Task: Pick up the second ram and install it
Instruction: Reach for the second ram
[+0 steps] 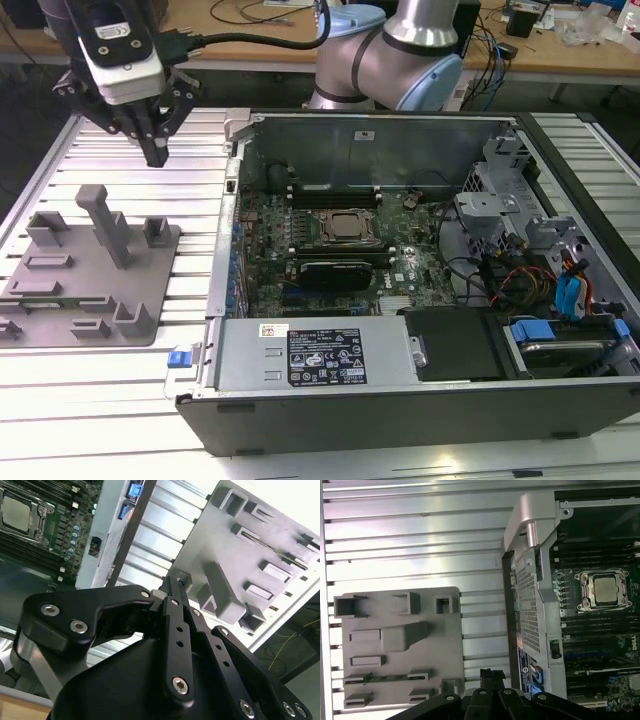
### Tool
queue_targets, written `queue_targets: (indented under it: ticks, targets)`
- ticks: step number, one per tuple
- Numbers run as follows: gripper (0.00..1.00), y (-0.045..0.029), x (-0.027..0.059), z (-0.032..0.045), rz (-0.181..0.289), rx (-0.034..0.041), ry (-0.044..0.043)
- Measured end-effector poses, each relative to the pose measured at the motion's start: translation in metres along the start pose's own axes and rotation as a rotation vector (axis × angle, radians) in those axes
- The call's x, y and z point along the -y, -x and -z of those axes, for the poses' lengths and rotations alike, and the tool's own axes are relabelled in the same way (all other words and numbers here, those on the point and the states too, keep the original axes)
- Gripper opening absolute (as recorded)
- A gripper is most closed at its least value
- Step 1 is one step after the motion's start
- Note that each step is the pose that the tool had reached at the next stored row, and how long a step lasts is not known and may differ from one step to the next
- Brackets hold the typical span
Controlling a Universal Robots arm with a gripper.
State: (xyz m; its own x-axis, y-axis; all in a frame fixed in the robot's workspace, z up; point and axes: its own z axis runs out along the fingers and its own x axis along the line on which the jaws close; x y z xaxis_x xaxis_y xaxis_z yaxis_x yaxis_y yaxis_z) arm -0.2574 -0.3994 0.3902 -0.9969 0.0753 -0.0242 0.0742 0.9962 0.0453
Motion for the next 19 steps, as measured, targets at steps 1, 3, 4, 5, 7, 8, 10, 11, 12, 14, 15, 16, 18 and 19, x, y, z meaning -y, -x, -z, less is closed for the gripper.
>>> queue_targets:
  ticks: [1,3,4,5,7,8,10,11,12,14,15,16,18,19]
  targets:
    - [0.08,-0.0029,0.0010,-0.0010,0.000,0.0000,0.0000]
    - [0.08,-0.0081,0.0038,-0.0036,0.000,0.0000,0.0000]
    - [0.08,-0.0092,0.0045,-0.0041,0.000,0.0000,0.0000]
    - [0.08,-0.0104,0.0052,-0.0045,0.000,0.0000,0.0000]
    - [0.08,-0.0147,0.0082,-0.0059,0.000,0.0000,0.0000]
    - [0.08,-0.0182,0.0102,-0.0065,0.000,-0.0001,-0.0001]
    - [0.08,-0.0242,0.0123,-0.0074,0.000,0.0000,0.0000]
    - [0.08,-0.0261,0.0129,-0.0076,0.000,0.0000,0.0000]
    - [0.08,-0.0300,0.0139,-0.0082,0.000,0.0000,0.0000]
    - [0.08,-0.0384,0.0159,-0.0098,0.000,0.0000,0.0000]
    - [0.08,-0.0439,0.0175,-0.0113,0.000,0.0000,0.0000]
    - [0.08,-0.0465,0.0184,-0.0120,0.000,0.0001,0.0000]
    - [0.08,-0.0531,0.0205,-0.0138,0.000,0.0000,0.0000]
    - [0.08,-0.0573,0.0216,-0.0149,0.000,0.0000,0.0000]
